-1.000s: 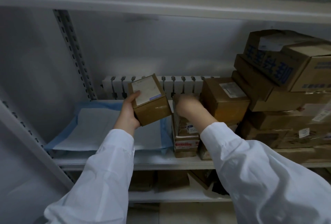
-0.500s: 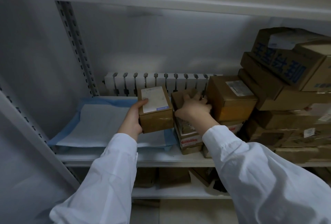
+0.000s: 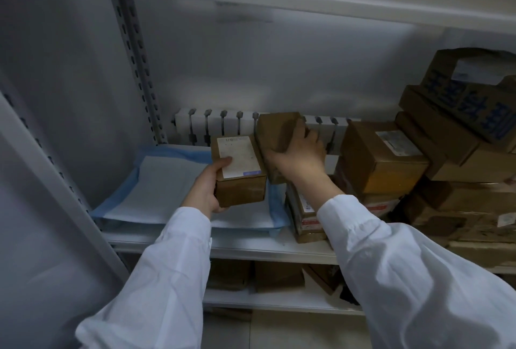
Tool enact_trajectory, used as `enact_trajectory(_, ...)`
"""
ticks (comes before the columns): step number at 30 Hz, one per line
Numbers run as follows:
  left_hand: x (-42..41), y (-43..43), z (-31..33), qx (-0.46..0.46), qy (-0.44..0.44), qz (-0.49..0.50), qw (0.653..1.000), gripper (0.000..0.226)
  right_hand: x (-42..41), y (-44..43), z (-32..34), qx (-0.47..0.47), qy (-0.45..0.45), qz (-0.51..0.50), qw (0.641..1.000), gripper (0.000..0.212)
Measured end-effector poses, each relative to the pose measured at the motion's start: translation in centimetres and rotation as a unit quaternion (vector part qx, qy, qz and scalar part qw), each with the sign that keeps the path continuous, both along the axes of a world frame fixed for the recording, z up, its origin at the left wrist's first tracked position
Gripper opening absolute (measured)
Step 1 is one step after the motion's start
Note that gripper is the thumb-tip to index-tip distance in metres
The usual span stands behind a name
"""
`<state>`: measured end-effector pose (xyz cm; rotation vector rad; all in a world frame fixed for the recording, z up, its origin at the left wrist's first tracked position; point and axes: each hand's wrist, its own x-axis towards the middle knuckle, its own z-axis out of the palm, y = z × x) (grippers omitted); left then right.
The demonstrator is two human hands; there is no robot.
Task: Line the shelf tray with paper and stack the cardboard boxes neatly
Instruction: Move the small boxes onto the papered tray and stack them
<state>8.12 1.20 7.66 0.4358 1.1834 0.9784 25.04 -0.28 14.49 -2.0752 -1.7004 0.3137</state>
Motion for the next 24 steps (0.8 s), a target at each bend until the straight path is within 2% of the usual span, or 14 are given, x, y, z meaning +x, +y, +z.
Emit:
enact_trajectory(6,-3.9,0.5,-0.1,0.024,0.000,0.020,1.000,0.020,-3.0,1.8,0.1,-0.007,0.088,-0.019,0.996,0.091)
enact_trajectory(10,-7.2,1.6,-0.8,0.038,-0.003,0.053,0.998,0.024,-6.3,3.4,0.1,-0.013,0.180,-0.026,0.983,0.087)
enact_trajectory(13,-9.5,2.6,-1.6,0.021,-0.004,0.060,0.998,0.022,-8.3,4.4,-0.6,-0.015,0.290,-0.010,0.957,0.061)
enact_trajectory(15,-11.2,3.5,-2.3,0.010,0.008,0.065,0.998,0.034,-9.5,5.4,-1.3,-0.028,0.338,0.012,0.941,0.047)
enact_trajectory(19,-14.0,5.0,-3.1,-0.007,0.052,0.061,0.997,0.045,-12.1,6.8,-2.0,-0.043,0.337,0.035,0.940,0.049)
enact_trajectory(24,-17.0,7.0,-3.4,0.001,0.066,0.065,0.996,0.033,-16.0,8.7,-2.3,-0.030,0.337,0.039,0.940,0.050)
